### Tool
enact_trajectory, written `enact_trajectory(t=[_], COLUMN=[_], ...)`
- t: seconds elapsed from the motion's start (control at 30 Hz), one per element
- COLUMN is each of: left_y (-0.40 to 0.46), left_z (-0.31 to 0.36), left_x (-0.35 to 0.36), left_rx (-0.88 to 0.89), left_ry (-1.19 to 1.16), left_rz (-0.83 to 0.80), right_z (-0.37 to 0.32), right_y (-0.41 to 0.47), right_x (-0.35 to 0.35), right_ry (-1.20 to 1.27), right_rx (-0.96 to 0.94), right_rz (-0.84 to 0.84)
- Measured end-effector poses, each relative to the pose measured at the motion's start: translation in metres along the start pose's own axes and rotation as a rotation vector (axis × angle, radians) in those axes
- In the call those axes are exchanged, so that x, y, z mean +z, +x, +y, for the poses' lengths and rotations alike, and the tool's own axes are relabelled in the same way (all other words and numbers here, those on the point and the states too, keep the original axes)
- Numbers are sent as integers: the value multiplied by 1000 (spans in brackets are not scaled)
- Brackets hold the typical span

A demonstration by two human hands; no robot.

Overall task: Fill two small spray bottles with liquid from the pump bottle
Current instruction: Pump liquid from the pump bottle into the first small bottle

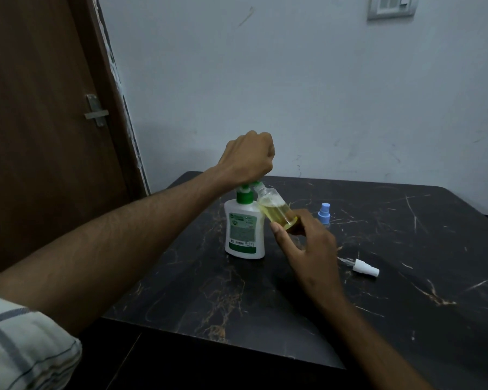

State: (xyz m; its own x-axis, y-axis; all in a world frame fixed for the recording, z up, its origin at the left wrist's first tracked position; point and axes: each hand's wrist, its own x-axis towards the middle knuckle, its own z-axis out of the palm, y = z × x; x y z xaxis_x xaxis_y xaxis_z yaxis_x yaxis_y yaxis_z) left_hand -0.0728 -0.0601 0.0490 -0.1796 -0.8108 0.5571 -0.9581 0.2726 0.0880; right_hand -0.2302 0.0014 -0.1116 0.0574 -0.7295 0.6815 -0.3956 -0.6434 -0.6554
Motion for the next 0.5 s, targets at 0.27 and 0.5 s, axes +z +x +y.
enact_trajectory(t=[0.27, 0.5], left_y=[4, 1], left_z=[-1, -3], left_x=[-4, 3], left_rx=[11, 24], left_ry=[5, -4], left_rz=[23, -7], right_z=[-1, 1], right_y=[2, 0], right_x=[0, 1], right_ry=[7, -11], right_rx=[-3, 4], right_rz=[-2, -12])
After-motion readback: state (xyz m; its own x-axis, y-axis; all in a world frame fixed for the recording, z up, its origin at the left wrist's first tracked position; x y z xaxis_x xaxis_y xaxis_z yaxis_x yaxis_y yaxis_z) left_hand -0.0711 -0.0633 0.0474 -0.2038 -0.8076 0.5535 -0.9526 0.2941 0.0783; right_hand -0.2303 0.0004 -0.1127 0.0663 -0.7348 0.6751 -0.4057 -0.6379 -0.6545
